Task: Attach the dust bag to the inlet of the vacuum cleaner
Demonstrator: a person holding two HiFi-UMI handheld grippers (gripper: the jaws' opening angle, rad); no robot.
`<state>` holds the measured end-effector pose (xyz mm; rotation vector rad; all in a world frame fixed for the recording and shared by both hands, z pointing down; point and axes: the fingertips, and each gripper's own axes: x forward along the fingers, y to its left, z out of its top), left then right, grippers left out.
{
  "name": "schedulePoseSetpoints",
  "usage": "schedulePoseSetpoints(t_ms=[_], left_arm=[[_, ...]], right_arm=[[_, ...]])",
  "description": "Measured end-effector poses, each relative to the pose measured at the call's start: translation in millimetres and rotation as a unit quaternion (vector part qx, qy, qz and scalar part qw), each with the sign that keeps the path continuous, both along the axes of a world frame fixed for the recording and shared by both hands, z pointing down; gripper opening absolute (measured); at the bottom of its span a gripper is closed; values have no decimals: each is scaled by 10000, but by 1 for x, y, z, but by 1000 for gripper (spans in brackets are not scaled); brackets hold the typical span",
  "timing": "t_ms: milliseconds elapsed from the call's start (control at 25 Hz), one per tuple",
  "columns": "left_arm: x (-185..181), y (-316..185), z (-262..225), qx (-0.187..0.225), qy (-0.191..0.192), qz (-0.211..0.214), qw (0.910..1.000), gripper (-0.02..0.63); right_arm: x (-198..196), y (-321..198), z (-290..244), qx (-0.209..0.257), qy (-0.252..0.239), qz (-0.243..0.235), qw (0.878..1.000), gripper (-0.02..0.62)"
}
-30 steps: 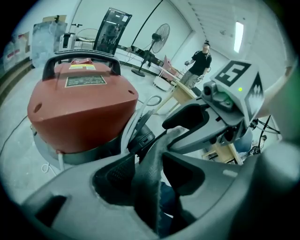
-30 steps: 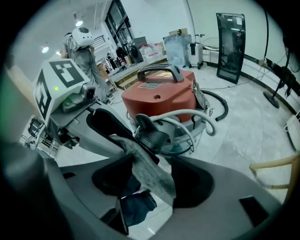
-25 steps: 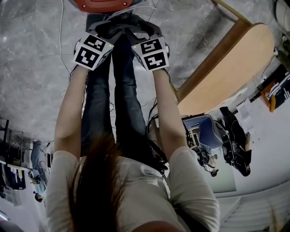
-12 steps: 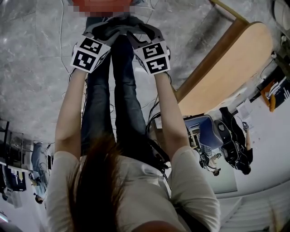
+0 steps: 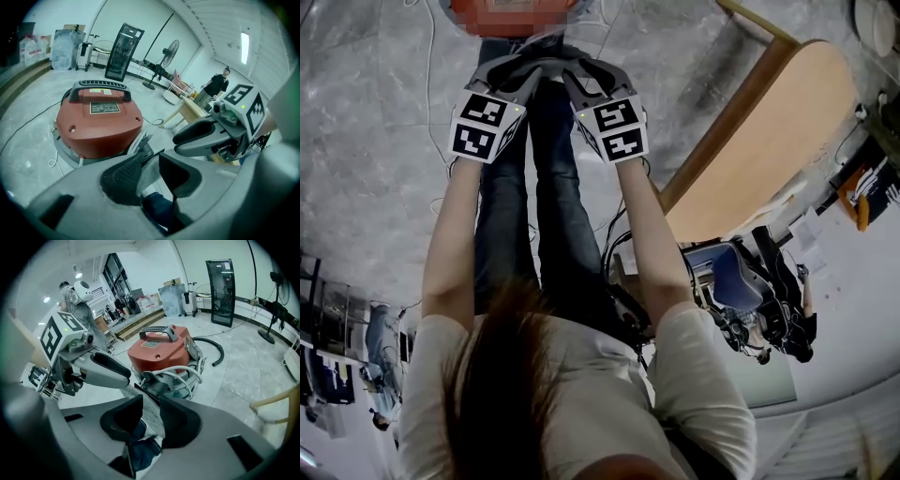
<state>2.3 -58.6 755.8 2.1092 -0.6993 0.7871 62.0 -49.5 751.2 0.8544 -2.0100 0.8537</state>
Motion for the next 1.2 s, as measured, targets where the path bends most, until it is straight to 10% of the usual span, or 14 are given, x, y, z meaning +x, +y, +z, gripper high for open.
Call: schedulePoseSetpoints(t_ms=[240,1200], left_arm=[[4,-7,-28,327,-18,-151,9994,52],[-13,-69,-210,1631,107,-982,9817,17]], right_arm=[[-6,-8,-26,321,27,-124,9994,3],[4,-73,-202,1033,-762,961,9871,2]])
